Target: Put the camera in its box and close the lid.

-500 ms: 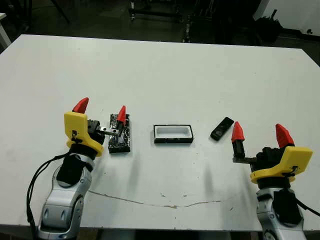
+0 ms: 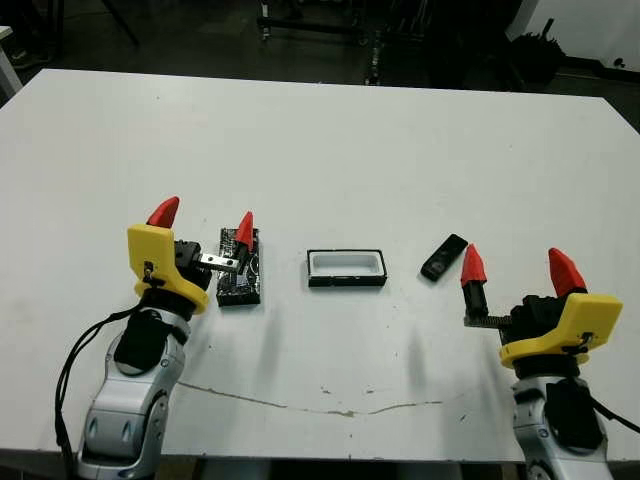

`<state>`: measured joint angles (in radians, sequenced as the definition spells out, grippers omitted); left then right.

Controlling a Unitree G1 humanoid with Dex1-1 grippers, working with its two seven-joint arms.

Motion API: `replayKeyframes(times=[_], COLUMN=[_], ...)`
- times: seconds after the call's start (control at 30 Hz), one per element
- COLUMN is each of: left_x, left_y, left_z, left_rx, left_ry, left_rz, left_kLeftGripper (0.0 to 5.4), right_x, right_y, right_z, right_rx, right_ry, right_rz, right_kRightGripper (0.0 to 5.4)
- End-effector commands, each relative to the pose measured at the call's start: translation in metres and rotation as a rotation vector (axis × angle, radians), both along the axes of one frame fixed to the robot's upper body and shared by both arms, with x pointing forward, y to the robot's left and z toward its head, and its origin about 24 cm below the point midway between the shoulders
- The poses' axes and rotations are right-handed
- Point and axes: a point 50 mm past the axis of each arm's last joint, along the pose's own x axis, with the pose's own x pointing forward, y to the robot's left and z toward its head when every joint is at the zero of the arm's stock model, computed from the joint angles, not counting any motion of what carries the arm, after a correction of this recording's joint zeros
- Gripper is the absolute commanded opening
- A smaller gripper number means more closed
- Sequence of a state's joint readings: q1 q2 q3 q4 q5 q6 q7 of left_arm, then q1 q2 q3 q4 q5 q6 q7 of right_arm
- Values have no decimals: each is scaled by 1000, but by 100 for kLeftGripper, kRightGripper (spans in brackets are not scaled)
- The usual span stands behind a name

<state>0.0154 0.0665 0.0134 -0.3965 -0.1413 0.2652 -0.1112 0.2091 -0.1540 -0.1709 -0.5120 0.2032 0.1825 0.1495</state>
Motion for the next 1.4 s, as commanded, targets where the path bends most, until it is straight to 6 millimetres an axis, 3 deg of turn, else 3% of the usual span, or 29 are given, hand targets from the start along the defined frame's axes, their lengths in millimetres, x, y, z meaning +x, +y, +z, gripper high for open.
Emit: replayKeyframes(times=[0.03, 0.2, 0.37, 0.53, 0.6, 0.77, 0.93, 1.13, 1.4], left_x=[-1, -1, -1, 0, 0, 0, 1, 1, 0], left_y=[0, -2, -3, -3, -3, -4, -3, -4, -5], left_z=[-2, -2, -2, -1, -1, 0, 0, -1, -1], left_rx=[4, 0, 3, 2, 4, 7, 11, -9, -14], left_ry=[18, 17, 15, 9, 9, 10, 10, 14, 17], left_rz=[6, 0, -7, -6, -8, -10, -10, -12, -14], left_kLeftGripper=[539, 539, 539, 539, 539, 539, 539, 539, 539], right_x=[17, 50, 74, 98, 108, 132, 150, 160, 173], right_y=[-33, -64, -67, -77, -82, -77, -56, -27, 3], right_z=[35, 94, 126, 146, 151, 145, 131, 116, 83], right_rx=[-140, -338, -612, -900, -935, -1022, -1162, -1499, -1628], right_ry=[-25, -29, 10, 292, 431, 635, 825, 823, 883], right_rz=[107, 191, 280, 519, 597, 729, 763, 848, 943], right_kRightGripper=[540, 540, 540, 540, 540, 540, 540, 540, 540])
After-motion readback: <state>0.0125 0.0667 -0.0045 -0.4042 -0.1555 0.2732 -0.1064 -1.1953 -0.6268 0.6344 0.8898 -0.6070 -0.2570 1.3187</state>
